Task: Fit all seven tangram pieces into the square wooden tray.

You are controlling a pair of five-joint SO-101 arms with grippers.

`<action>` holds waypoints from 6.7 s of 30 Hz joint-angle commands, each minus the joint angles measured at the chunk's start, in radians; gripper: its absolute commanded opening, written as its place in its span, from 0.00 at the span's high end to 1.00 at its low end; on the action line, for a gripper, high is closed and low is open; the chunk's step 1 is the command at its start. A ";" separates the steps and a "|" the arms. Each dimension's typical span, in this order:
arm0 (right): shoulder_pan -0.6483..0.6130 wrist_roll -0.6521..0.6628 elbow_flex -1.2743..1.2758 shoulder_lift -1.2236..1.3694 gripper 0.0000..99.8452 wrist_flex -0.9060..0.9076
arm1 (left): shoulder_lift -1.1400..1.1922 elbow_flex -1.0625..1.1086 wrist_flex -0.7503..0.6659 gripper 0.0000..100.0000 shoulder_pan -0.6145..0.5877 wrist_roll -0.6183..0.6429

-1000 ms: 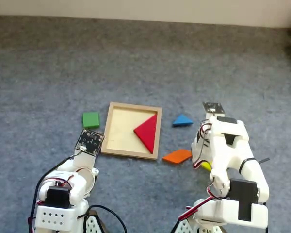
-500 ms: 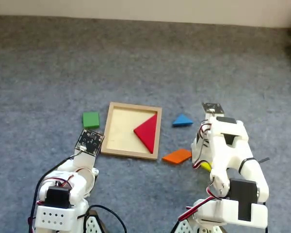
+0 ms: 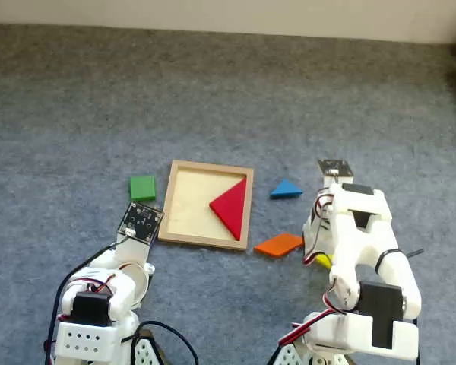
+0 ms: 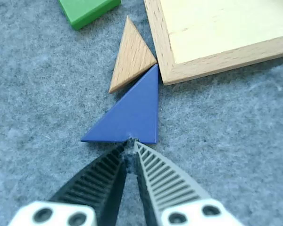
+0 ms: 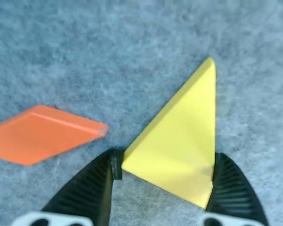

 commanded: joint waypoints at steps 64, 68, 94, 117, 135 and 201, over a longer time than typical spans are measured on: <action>-0.369 -0.071 -0.272 -0.223 0.82 -0.513 | -0.038 0.019 0.006 0.99 -0.001 -0.003; -0.315 -0.115 -0.472 0.035 0.82 -0.513 | -0.038 0.019 0.006 0.99 -0.001 -0.003; -0.259 -0.127 -1.807 1.138 0.82 -0.518 | -0.038 0.019 0.006 0.99 -0.001 -0.003; -0.214 -0.129 -2.331 1.570 0.82 -0.116 | -0.038 0.019 0.006 0.99 -0.001 -0.003; -0.185 -0.121 -2.560 1.561 0.82 0.644 | -0.038 0.019 0.006 0.99 -0.001 -0.003; -0.168 0.296 -1.434 0.820 0.68 0.556 | -0.038 0.019 0.006 0.99 -0.001 -0.003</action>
